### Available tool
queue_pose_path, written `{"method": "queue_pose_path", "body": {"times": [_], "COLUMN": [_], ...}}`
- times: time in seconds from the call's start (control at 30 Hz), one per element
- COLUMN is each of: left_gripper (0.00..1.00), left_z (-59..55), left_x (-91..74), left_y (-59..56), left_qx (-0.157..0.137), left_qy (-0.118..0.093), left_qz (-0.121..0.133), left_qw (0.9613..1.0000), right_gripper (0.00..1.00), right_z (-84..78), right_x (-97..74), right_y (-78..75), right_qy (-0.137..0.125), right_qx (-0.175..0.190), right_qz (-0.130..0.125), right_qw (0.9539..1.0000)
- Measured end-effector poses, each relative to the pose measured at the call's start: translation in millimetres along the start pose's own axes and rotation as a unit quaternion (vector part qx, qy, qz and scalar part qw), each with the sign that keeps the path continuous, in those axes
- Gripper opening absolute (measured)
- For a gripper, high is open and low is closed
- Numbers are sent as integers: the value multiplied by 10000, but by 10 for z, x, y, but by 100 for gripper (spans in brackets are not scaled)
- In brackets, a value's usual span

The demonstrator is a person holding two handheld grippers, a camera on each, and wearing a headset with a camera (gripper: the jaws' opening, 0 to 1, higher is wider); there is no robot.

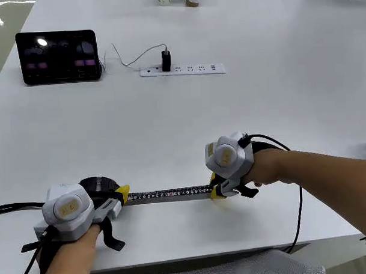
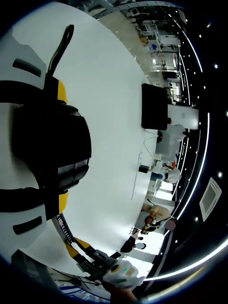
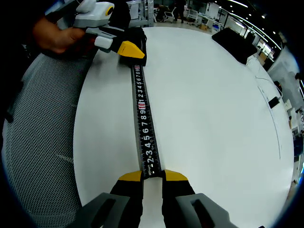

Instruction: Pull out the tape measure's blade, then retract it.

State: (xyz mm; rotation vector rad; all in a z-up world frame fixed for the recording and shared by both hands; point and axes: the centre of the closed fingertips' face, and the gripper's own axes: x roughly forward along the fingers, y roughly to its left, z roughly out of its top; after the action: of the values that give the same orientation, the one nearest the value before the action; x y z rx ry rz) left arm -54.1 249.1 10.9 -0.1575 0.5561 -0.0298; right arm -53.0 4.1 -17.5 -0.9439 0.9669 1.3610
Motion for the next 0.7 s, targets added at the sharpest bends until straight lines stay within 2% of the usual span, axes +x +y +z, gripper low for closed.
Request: {"method": "queue_pose_path", "body": {"times": [0.7], "left_gripper": [66], "left_z": [2], "left_x": [-3], "left_y": [-2], "left_qx": [-17], "left_qy": [5], "left_qz": [-5], "left_qw": [10000], "right_gripper": [11], "right_z": [55], "right_x": [17], "right_y": [-1], "right_qy": [49], "right_qx": [-19], "right_qz": [2], "right_qw": [10000]}}
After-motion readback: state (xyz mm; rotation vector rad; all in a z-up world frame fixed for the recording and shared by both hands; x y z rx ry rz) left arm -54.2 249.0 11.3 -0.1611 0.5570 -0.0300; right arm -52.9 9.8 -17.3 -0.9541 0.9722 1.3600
